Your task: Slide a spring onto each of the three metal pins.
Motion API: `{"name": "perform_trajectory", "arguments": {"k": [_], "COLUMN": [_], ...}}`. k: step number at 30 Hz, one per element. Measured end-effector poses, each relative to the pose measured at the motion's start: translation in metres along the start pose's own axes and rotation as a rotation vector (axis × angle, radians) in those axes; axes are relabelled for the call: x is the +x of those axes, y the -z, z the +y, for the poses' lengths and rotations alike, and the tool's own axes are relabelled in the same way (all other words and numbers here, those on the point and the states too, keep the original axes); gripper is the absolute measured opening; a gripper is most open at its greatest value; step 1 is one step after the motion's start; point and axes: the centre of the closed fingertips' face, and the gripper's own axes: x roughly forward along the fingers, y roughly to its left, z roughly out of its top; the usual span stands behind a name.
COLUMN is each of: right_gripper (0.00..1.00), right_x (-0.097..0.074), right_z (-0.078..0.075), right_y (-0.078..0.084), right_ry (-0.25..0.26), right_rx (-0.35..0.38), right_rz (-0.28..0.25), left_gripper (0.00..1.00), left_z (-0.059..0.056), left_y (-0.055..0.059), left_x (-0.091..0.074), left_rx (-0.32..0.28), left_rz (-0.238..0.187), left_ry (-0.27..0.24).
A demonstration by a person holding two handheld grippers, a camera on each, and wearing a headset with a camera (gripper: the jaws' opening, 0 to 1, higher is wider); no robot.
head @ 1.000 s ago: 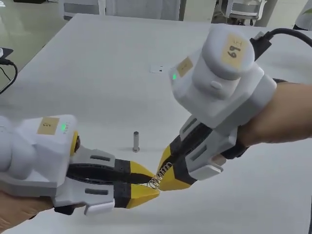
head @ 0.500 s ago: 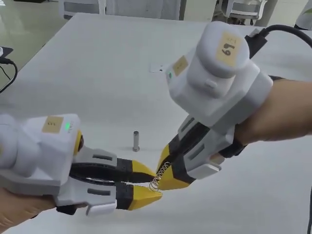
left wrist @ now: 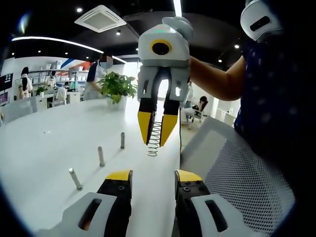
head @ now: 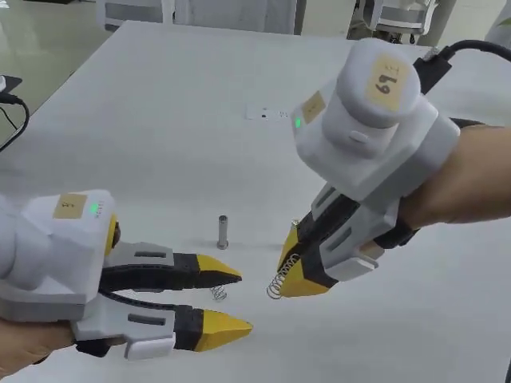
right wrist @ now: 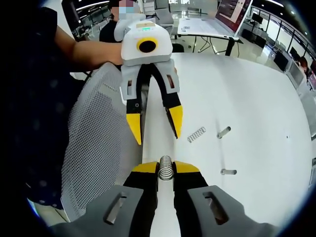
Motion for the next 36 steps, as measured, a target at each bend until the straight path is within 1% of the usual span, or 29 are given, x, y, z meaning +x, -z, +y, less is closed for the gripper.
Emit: {"name": "perform_trajectory", "arguments": {"k": [7, 9, 11, 12, 14, 16, 19, 23, 24, 26, 28, 31, 36], "right_gripper": [0.08, 0.08, 0.08, 0.08, 0.08, 0.08, 0.08, 0.08, 0.08, 0.08, 0.08, 0.08, 0.08], "right_x": [-0.012, -0.014, -0.017, -0.018, -0.020, -0.022, -0.023, -0.024, -0.025, -0.025, -0.026, -0.026, -0.024], "right_z": [-0.023, -0.031, -0.036, -0.041, -0.046, -0.053, -0.062, -0.072, -0.076, -0.079, -0.088, -0.095, -0.111], "right_y": [0.016, 0.021, 0.024, 0.025, 0.026, 0.029, 0.035, 0.038, 0.039, 0.040, 0.042, 0.044, 0.041], "right_ry": [0.065, 0.094, 0.100, 0.110, 0.123, 0.149, 0.176, 0.191, 0.194, 0.199, 0.210, 0.223, 0.222], "right_rx": [0.035, 0.038, 0.051, 0.053, 0.062, 0.062, 0.071, 0.084, 0.090, 0.095, 0.097, 0.095, 0.102], "right_rz": [0.032, 0.048, 0.053, 0.051, 0.056, 0.069, 0.095, 0.109, 0.110, 0.112, 0.119, 0.136, 0.128], "left_gripper": [0.40, 0.43, 0.47, 0.48, 0.50, 0.52, 0.56, 0.60, 0.61, 0.62, 0.63, 0.64, 0.65], "left_z": [0.014, 0.018, 0.022, 0.023, 0.025, 0.028, 0.033, 0.038, 0.040, 0.041, 0.042, 0.045, 0.048], "left_y": [0.006, 0.007, 0.010, 0.011, 0.012, 0.013, 0.015, 0.017, 0.019, 0.020, 0.021, 0.022, 0.021], "left_x": [-0.012, -0.015, -0.019, -0.021, -0.023, -0.025, -0.030, -0.036, -0.038, -0.040, -0.042, -0.045, -0.049], "left_rx": [-0.022, -0.029, -0.040, -0.041, -0.044, -0.048, -0.049, -0.059, -0.061, -0.065, -0.069, -0.071, -0.078], "left_rz": [-0.003, -0.005, -0.009, -0.010, -0.011, -0.010, -0.012, -0.019, -0.019, -0.021, -0.022, -0.025, -0.034], "left_ry": [-0.078, -0.103, -0.128, -0.134, -0.149, -0.162, -0.195, -0.229, -0.241, -0.251, -0.261, -0.277, -0.299]}}
